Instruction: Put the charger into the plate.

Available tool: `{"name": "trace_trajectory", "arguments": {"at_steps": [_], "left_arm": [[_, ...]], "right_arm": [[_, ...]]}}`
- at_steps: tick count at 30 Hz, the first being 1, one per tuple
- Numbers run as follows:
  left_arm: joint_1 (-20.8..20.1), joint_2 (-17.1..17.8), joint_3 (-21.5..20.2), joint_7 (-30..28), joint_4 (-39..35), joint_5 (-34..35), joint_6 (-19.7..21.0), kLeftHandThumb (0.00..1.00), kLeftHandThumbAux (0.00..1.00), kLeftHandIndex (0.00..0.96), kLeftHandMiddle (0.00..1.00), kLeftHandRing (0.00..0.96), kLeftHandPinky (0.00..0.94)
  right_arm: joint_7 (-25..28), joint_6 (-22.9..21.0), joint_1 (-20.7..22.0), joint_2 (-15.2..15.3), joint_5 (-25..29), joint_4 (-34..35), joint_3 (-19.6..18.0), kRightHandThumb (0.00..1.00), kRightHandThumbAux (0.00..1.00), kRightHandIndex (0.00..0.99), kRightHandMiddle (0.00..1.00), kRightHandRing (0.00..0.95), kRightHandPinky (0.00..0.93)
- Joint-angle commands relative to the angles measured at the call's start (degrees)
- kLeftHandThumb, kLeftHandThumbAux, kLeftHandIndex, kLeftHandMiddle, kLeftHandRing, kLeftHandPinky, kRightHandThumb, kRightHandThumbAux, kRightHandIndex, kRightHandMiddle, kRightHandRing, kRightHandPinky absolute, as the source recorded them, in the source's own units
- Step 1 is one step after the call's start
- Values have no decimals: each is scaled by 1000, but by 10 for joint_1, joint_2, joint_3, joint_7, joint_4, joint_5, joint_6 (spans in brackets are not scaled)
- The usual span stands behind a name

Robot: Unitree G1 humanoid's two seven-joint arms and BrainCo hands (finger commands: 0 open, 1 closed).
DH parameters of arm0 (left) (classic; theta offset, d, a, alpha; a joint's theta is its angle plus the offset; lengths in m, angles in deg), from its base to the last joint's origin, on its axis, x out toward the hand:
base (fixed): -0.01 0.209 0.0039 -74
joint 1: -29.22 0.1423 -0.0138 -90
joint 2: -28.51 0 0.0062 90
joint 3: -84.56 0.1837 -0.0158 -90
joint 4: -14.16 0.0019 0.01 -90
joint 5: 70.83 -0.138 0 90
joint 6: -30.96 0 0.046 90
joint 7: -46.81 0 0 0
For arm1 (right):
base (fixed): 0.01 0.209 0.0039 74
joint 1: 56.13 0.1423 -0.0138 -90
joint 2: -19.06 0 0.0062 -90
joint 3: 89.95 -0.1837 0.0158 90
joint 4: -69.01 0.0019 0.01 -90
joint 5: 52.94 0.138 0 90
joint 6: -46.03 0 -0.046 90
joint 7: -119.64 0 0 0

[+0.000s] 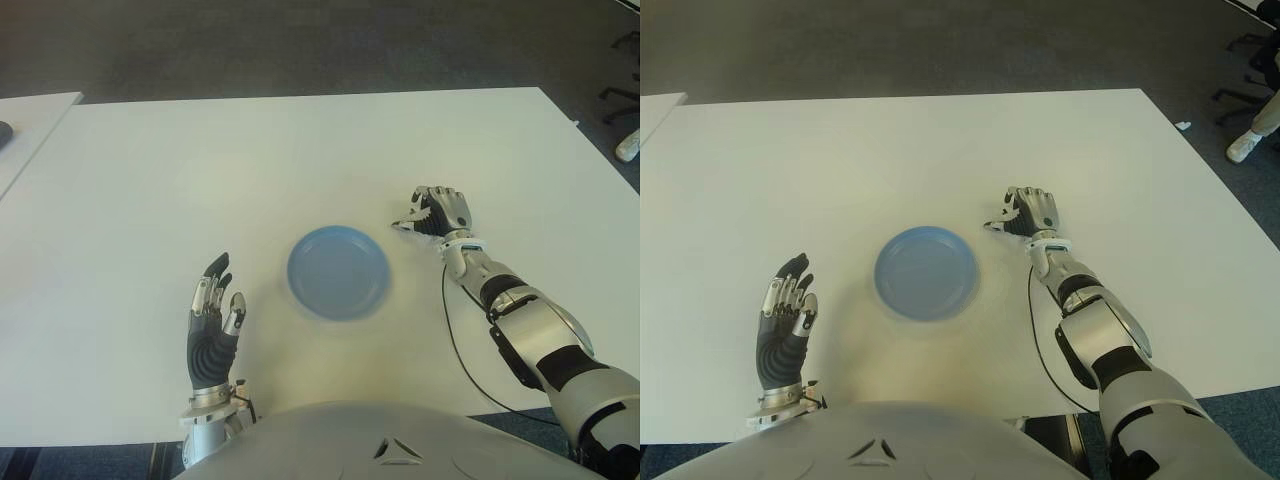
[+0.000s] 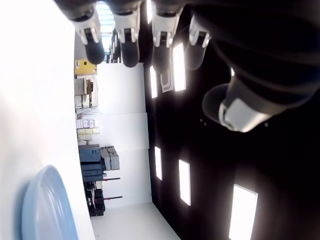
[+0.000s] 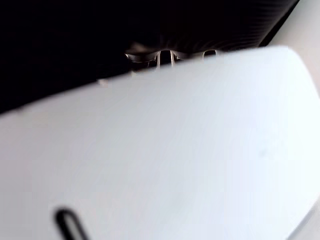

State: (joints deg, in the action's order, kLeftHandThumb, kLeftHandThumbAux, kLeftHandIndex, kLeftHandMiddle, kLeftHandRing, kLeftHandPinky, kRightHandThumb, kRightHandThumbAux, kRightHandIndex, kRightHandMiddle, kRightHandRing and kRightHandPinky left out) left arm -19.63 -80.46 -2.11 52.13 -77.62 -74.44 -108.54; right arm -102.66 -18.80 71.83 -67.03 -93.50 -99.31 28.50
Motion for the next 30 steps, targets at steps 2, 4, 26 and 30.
{"name": "trace_trajectory", "arguments": {"at_steps": [2,4,26,30], "left_arm": [[2,-3,1,-3,10,2,-3,257,565,138,130,100,111],[4,-4,1,-3,9,2,-4,260,562,139,131,101,111],[1,-7,-3,-5,22,14,-21,263,564,141,138,111,122],[1,-6,-3,-7,23,19,-21,261,569,142,142,116,131]], "right_arm": [[36,-3,-25,-10,9,-9,-9,737,708,441,862,850,861],[47,-5,-25,-10,13,-10,-15,737,708,441,868,854,862],[82,0,-28,-14,32,-6,-46,735,709,440,895,868,864],[84,0,-29,-16,33,-6,-49,735,709,440,896,868,864]]}}
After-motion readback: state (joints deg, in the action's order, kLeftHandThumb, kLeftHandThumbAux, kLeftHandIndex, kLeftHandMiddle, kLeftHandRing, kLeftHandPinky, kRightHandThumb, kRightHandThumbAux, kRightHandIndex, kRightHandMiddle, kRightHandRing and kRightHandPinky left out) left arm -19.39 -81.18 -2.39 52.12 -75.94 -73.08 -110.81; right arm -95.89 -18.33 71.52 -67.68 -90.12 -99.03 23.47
